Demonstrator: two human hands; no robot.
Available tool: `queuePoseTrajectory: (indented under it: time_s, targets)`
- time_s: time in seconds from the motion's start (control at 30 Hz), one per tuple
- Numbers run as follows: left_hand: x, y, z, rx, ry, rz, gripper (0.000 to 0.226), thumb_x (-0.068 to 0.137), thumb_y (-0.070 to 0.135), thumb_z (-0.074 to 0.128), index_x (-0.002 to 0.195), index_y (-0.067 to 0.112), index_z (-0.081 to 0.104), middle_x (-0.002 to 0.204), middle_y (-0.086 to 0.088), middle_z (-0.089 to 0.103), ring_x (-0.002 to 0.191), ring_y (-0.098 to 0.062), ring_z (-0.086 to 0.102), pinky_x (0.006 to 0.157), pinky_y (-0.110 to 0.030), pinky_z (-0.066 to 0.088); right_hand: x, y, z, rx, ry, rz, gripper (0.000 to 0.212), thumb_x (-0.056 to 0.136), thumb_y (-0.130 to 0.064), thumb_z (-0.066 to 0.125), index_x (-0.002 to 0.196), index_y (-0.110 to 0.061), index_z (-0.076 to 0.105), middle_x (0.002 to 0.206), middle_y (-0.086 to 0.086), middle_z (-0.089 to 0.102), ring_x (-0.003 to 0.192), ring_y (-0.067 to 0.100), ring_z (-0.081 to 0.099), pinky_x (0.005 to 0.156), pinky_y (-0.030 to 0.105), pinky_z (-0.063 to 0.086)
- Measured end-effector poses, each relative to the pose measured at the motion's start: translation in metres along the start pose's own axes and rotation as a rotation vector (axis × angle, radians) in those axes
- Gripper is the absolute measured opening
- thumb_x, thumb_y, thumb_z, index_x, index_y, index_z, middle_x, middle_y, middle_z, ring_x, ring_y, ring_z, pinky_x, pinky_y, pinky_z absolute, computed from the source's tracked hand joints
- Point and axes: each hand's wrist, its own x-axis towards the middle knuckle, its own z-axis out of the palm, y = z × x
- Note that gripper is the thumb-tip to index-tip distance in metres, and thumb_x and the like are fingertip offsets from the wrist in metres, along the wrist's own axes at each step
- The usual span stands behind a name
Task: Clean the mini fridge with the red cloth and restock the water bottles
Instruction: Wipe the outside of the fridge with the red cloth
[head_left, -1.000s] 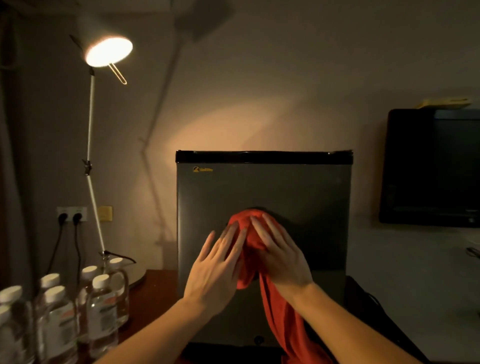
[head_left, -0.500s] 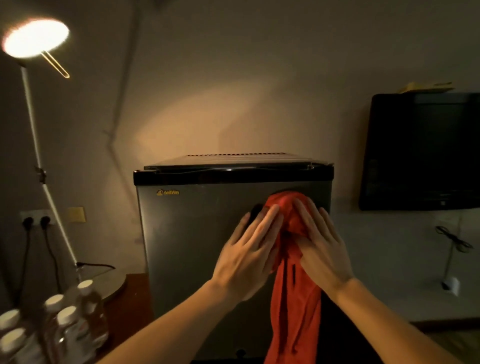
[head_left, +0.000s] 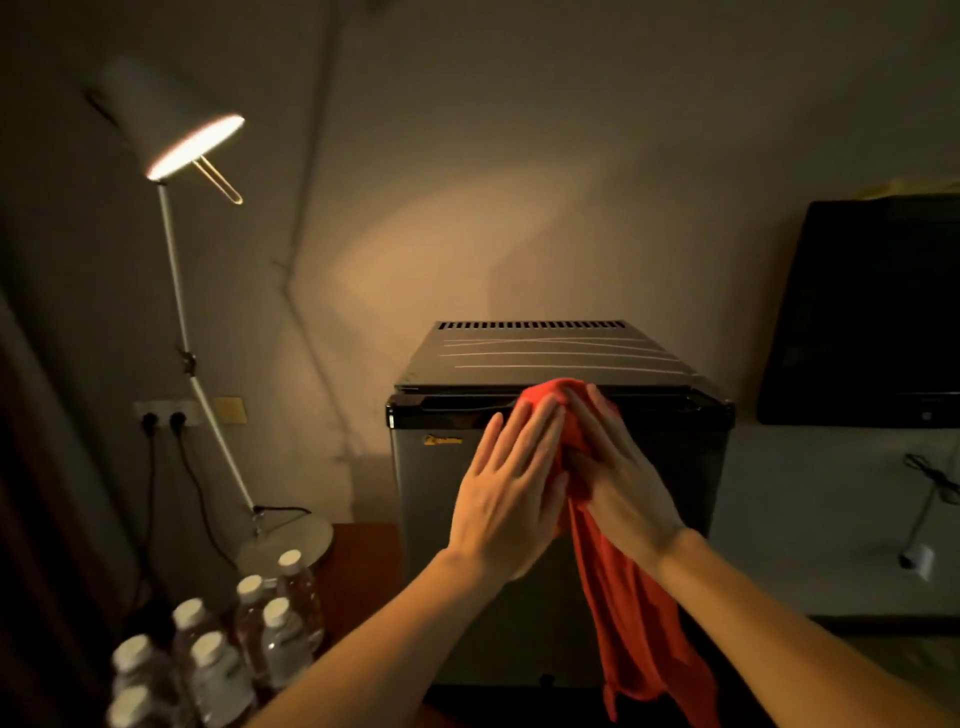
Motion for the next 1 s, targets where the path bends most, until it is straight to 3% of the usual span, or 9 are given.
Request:
queuePoseTrajectory:
  time_s: [0.13,0.27,0.37,0.5,0.63,0.73,0.83,0.93,1.0]
  targets:
    - [-0.01,-0.047,-0.032,0.041,-0.024,-0.123,0.06,0.102,0.031,0.043,0.155,0.012,0.022,0.163,-0.004,0.017,0.151,-0.019,0.012,0.121,-0.048,0.019,0.061,-0.04,-0.012,0.202,-0.029,0.022,0.046,0.091,-0.011,0.052,0.137,-0.015,0.047,0.152,0.016,0.032,0.144,0.033,0.027,0.104,0.05,0.043]
    - [0.002,-0.085,-0.052,0.111,-0.09,-0.115,0.058,0.102,0.032,0.036,0.156,0.015,0.022,0.163,-0.003,0.017,0.151,-0.016,0.009,0.121,-0.046,0.019,0.119,-0.052,-0.022,0.242,-0.098,0.062,0.042,0.087,-0.007,0.054,0.125,-0.022,0.046,0.137,0.011,0.036,0.126,0.035,0.046,0.09,0.048,0.053]
    - [0.029,-0.105,-0.05,0.097,-0.155,-0.122,0.059,0.102,0.039,0.032,0.155,0.014,0.026,0.162,-0.003,0.021,0.15,-0.015,0.016,0.121,-0.042,0.02,0.159,-0.045,-0.021,0.162,-0.124,0.08,0.035,0.089,-0.003,0.05,0.12,-0.018,0.049,0.123,0.007,0.036,0.118,0.035,0.044,0.093,0.045,0.049]
    - [0.075,-0.112,-0.033,0.026,-0.417,-0.197,0.072,0.099,0.056,0.019,0.156,0.013,0.015,0.164,-0.004,0.015,0.151,-0.015,0.011,0.123,-0.041,0.013,0.195,-0.012,-0.005,0.184,-0.289,0.149,0.034,0.083,0.006,0.051,0.11,-0.014,0.056,0.12,0.008,0.039,0.117,0.036,0.042,0.093,0.045,0.046]
    - [0.115,-0.12,-0.001,0.072,-0.629,-0.23,0.066,0.103,0.054,0.018,0.157,0.016,0.014,0.165,-0.004,0.011,0.151,-0.016,0.004,0.122,-0.042,0.007,0.208,0.028,0.012,0.186,-0.419,0.177,0.032,0.086,-0.004,0.056,0.114,-0.018,0.061,0.121,0.011,0.048,0.117,0.031,0.046,0.097,0.04,0.044]
    - [0.141,-0.126,0.018,0.146,-0.761,-0.227,0.065,0.104,0.051,0.015,0.156,0.013,0.013,0.164,-0.011,0.007,0.152,-0.022,0.003,0.122,-0.044,0.006,0.213,0.049,0.022,0.201,-0.431,0.163,0.04,0.084,-0.007,0.062,0.12,-0.018,0.051,0.116,0.012,0.055,0.113,0.033,0.054,0.089,0.037,0.047]
    - [0.165,-0.133,0.036,0.191,-0.846,-0.169,0.061,0.105,0.042,0.016,0.155,0.007,0.012,0.163,-0.019,0.003,0.151,-0.031,0.001,0.123,-0.045,0.005,0.219,0.063,0.03,0.238,-0.444,0.138,0.048,0.084,-0.008,0.055,0.13,-0.013,0.042,0.133,0.014,0.049,0.129,0.03,0.044,0.1,0.038,0.043]
    - [0.181,-0.148,0.056,0.228,-0.927,-0.154,0.075,0.095,0.044,0.008,0.153,-0.004,0.007,0.16,-0.029,0.003,0.15,-0.035,-0.004,0.122,-0.045,0.005,0.223,0.073,0.034,0.266,-0.517,0.15,0.054,0.087,-0.018,0.047,0.139,-0.005,0.041,0.157,0.018,0.02,0.146,0.027,0.017,0.118,0.041,0.022]
    - [0.187,-0.153,0.064,0.242,-0.952,-0.142,0.064,0.101,0.029,0.023,0.151,-0.008,0.009,0.159,-0.031,0.002,0.15,-0.035,-0.004,0.122,-0.043,0.003,0.225,0.079,0.037,0.291,-0.566,0.142,0.054,0.091,-0.029,0.045,0.139,-0.005,0.043,0.16,0.018,0.007,0.148,0.027,0.008,0.12,0.041,0.014]
